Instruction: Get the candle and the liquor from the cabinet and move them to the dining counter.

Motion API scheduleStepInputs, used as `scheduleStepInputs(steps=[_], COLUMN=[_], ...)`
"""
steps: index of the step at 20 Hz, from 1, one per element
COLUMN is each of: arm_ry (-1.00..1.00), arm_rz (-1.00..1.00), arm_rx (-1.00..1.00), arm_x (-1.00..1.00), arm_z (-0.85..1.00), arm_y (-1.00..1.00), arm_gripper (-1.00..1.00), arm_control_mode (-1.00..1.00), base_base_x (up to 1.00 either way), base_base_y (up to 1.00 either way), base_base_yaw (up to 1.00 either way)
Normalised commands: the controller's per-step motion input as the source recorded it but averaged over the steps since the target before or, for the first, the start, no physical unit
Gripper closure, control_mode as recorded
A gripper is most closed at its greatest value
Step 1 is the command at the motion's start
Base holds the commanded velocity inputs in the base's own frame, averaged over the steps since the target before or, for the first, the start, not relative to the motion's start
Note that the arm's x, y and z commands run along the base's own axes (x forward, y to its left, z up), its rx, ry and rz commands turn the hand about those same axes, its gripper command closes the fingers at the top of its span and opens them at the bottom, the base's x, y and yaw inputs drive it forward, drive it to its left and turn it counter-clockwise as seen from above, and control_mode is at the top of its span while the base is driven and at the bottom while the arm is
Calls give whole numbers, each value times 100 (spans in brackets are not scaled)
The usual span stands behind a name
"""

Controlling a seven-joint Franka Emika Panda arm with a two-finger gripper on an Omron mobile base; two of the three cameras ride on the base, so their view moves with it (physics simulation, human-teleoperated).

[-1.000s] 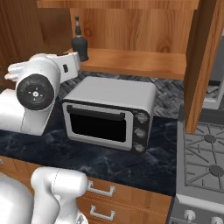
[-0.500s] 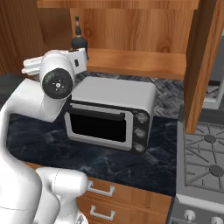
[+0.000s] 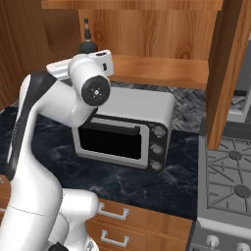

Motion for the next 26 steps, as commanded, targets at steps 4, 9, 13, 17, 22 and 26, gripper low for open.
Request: scheduleStepInputs(steps=[4, 9, 13, 17, 22, 26], arm_ry=[-1, 0, 0, 0, 0, -1], arm_rz=[3, 4, 13, 11, 11, 7], arm_rx=[0, 0, 0, 0, 0, 0], arm_x=[42, 44, 47, 49, 50, 43], arm_z=[0, 0, 0, 0, 0, 0], arm_y=[-1, 2, 0, 0, 9, 7], arm_gripper=[-100, -100, -100, -100, -100, -100], arm_control_mode=[-100, -100, -100, -100, -100, -100], base_base_x=[0, 0, 0, 0, 0, 0], base_base_y=[0, 0, 0, 0, 0, 0], base_base_yaw=[0, 0, 0, 0, 0, 0])
